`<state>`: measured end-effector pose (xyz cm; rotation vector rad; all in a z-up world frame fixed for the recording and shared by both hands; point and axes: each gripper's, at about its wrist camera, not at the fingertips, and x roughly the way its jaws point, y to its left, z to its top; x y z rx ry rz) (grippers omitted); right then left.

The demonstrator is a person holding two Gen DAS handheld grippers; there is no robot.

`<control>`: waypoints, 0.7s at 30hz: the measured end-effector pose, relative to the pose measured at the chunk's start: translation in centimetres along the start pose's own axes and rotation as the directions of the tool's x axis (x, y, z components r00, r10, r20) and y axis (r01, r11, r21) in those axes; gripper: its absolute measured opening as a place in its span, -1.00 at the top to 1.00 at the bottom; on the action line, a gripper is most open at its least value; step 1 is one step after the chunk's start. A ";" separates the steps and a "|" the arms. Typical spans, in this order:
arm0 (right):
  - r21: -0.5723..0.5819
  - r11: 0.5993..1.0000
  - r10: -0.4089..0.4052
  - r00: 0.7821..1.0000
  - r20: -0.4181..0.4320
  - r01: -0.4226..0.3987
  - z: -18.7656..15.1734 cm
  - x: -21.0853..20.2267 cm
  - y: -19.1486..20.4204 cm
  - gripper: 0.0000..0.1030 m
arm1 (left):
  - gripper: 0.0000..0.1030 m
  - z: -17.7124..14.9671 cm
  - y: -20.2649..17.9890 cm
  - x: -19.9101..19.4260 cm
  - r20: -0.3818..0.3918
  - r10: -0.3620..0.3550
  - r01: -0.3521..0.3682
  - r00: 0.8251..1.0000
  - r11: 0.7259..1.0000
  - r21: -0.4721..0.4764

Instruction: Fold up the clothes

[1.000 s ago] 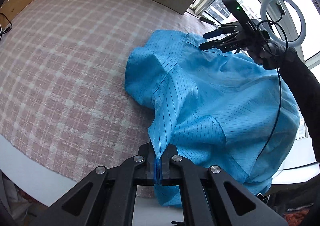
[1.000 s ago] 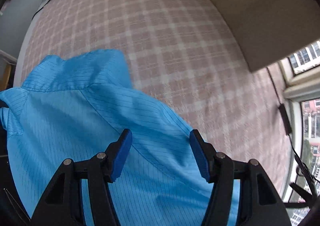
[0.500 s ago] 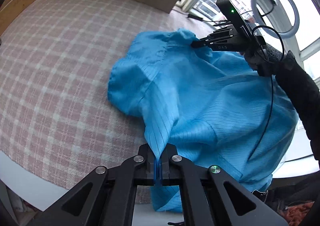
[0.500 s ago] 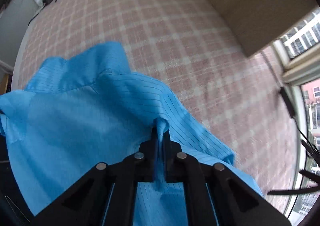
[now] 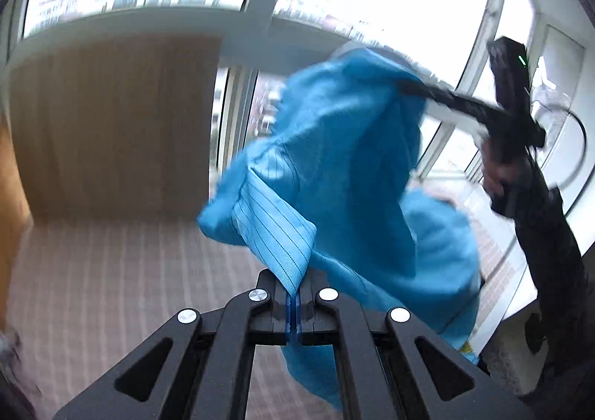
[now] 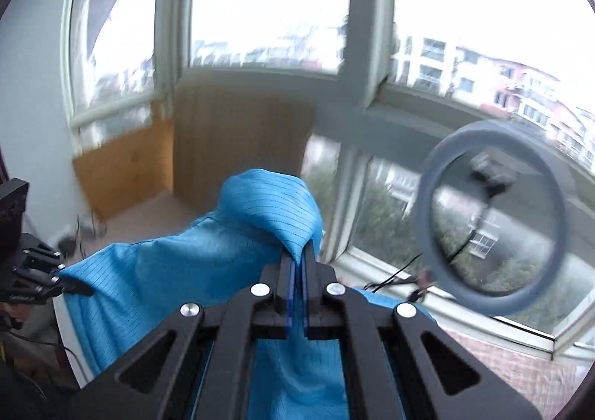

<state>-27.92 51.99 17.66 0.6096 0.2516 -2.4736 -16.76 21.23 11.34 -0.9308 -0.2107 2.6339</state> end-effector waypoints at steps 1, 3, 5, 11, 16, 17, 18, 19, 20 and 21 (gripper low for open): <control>0.003 0.999 -0.035 0.999 0.039 0.035 1.4 -2.4 0.1 0.95 | 1.00 2.6 -0.3 -1.5 0.035 0.004 -0.005 0.999 1.000 0.028; 0.003 0.993 -0.119 0.986 0.116 0.119 4.3 -7.1 0.7 0.95 | 1.00 7.1 -1.0 -4.9 0.110 0.018 -0.027 0.994 0.997 0.078; 0.016 0.984 -0.179 0.968 0.178 0.179 7.1 -11.6 1.8 0.96 | 1.00 11.3 -1.8 -9.3 0.197 0.041 -0.066 0.980 0.990 0.121; 0.055 0.965 -0.261 0.911 0.320 0.257 13.7 -22.2 6.2 0.96 | 1.00 17.5 -2.4 -21.7 0.400 0.087 -0.165 0.912 0.973 0.164; 0.035 0.971 -0.235 0.905 0.354 0.238 13.8 -23.8 11.1 0.96 | 1.00 17.9 -2.3 -28.2 0.455 0.154 -0.276 0.877 0.936 0.216; 0.042 0.974 -0.222 0.918 0.329 0.221 13.0 -22.5 11.6 0.96 | 1.00 17.7 -1.9 -28.9 0.452 0.163 -0.289 0.877 0.930 0.227; 0.050 0.978 -0.209 0.929 0.305 0.203 12.2 -21.2 12.1 0.96 | 1.00 17.3 -1.3 -29.1 0.443 0.170 -0.297 0.880 0.926 0.235; 0.058 0.981 -0.195 0.940 0.281 0.186 11.4 -19.9 12.6 0.96 | 1.00 16.7 -0.9 -28.7 0.427 0.179 -0.303 0.886 0.921 0.244; 0.066 0.983 -0.180 0.950 0.256 0.169 10.6 -18.6 13.1 0.96 | 0.99 15.6 -0.9 -28.8 0.406 0.189 -0.309 0.894 0.916 0.254; 0.075 0.986 -0.165 0.959 0.232 0.152 9.9 -17.4 13.6 0.96 | 0.99 14.4 -0.6 -28.6 0.380 0.200 -0.314 0.903 0.910 0.269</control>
